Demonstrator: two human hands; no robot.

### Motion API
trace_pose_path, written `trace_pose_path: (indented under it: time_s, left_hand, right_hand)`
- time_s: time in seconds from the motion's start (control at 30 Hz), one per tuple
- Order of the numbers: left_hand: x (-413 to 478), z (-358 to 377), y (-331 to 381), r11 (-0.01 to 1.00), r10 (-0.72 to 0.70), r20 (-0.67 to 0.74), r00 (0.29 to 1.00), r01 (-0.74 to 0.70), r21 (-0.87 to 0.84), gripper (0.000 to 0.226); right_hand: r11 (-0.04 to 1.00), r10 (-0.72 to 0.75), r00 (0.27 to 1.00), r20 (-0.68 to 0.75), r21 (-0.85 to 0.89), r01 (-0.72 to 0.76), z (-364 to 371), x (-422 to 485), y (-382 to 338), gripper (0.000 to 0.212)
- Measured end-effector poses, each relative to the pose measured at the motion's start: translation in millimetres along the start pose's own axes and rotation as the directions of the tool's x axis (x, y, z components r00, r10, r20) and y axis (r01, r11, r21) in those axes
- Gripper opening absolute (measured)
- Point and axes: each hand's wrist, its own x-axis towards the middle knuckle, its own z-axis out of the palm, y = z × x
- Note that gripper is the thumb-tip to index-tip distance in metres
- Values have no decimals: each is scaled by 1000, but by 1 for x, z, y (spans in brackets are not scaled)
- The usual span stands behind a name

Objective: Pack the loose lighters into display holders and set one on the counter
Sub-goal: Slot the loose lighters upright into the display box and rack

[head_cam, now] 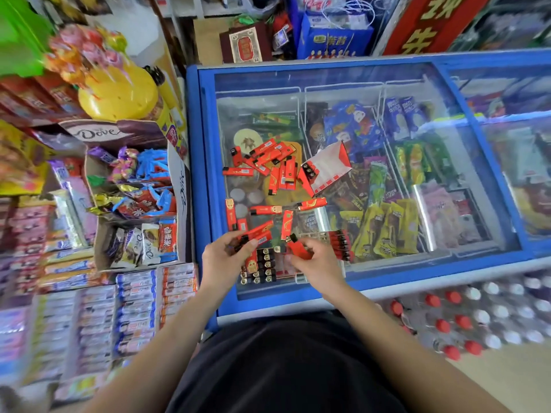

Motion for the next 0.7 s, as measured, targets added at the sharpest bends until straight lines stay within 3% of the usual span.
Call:
trace_pose_path:
  time_s: [0.23, 0.37, 0.57, 0.7]
  left_hand:
    - [-1, -2, -8, 999, 21, 19, 1000, -22, 36, 28]
    - [0, 0, -17, 999, 15, 43, 999, -17, 52, 31]
    - [5, -3, -18, 995, 41, 98, 994, -49, 83, 40]
    - [5, -5, -16, 993, 46, 124, 991, -59, 100, 40]
  right_hand:
    - [995, -62, 995, -78, -77, 56, 26, 2, -3, 20]
    - [996, -48, 990, -133, -86, 37, 32, 2, 6, 12]
    - [999, 38, 986, -165, 12, -37, 31, -6, 6, 5]
    - [984, 85, 986, -140, 166, -62, 38, -11, 15, 23]
